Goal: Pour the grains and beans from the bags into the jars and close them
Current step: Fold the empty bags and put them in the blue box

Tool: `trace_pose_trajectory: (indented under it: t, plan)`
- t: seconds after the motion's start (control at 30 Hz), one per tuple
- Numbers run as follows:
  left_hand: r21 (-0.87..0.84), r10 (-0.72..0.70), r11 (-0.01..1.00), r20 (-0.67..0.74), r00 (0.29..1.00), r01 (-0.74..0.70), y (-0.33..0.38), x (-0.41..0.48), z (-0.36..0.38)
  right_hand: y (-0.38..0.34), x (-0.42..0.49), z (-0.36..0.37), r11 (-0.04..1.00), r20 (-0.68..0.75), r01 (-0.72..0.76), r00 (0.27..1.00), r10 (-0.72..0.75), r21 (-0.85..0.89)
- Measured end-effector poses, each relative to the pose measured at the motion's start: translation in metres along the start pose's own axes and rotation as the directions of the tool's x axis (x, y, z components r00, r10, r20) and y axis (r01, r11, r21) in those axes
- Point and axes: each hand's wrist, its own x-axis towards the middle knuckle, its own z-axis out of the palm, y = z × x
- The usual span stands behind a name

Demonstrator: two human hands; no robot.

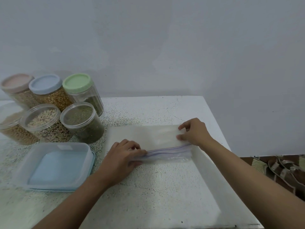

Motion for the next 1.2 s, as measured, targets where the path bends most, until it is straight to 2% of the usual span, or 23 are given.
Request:
trace_pose_trajectory:
  t: [0.1, 0.2, 0.33, 0.43, 0.53, 0.63, 0.77, 0.93, 1.03, 1.1, 1.2]
  plan:
    - [-0.037, -0.029, 0.999, 0.025, 0.999, 0.030, -0.003, -0.001, 0.001, 0.002, -0.010, 0.009, 0.980, -0.063, 0.114, 0.990, -0.126, -0.164]
    - [-0.094, -0.085, 0.991, 0.103, 0.991, 0.095, -0.004, 0.001, -0.002, -0.008, -0.022, 0.021, 0.894, -0.112, 0.272, 0.937, -0.330, -0.356]
    - [-0.133, -0.137, 0.976, 0.238, 0.962, 0.172, -0.002, 0.015, -0.018, -0.027, -0.028, 0.043, 0.868, -0.048, 0.399, 0.901, -0.431, -0.294]
    - [-0.083, -0.246, 0.961, 0.195, 0.949, 0.266, -0.003, 0.037, -0.024, -0.037, -0.024, 0.068, 0.821, 0.026, 0.469, 0.872, -0.488, -0.326]
    - [0.038, -0.326, 0.945, 0.175, 0.929, 0.325, -0.003, 0.053, -0.021, -0.036, -0.025, 0.086, 0.774, 0.084, 0.499, 0.856, -0.510, -0.391]
    - [0.077, -0.351, 0.936, 0.197, 0.915, 0.343, 0.002, 0.056, -0.015, -0.021, -0.027, 0.093, 0.756, 0.070, 0.513, 0.842, -0.534, -0.407]
    - [0.145, -0.285, 0.954, 0.178, 0.942, 0.261, 0.002, 0.060, -0.006, -0.009, -0.028, 0.103, 0.750, 0.076, 0.526, 0.835, -0.544, -0.401]
    - [0.226, -0.276, 0.951, 0.301, 0.913, 0.213, -0.016, 0.046, 0.007, -0.003, -0.019, 0.103, 0.725, 0.163, 0.524, 0.844, -0.510, -0.446]
    - [0.243, -0.261, 0.945, 0.165, 0.951, 0.217, -0.022, 0.027, 0.025, 0.002, -0.011, 0.099, 0.737, 0.190, 0.538, 0.840, -0.508, -0.409]
    - [0.221, -0.257, 0.947, 0.087, 0.963, 0.233, -0.025, 0.025, 0.033, 0.009, -0.011, 0.095, 0.712, 0.189, 0.533, 0.841, -0.508, -0.458]
    - [0.207, -0.242, 0.953, 0.075, 0.967, 0.222, -0.030, 0.025, 0.033, 0.021, -0.015, 0.084, 0.697, 0.125, 0.472, 0.863, -0.489, -0.539]
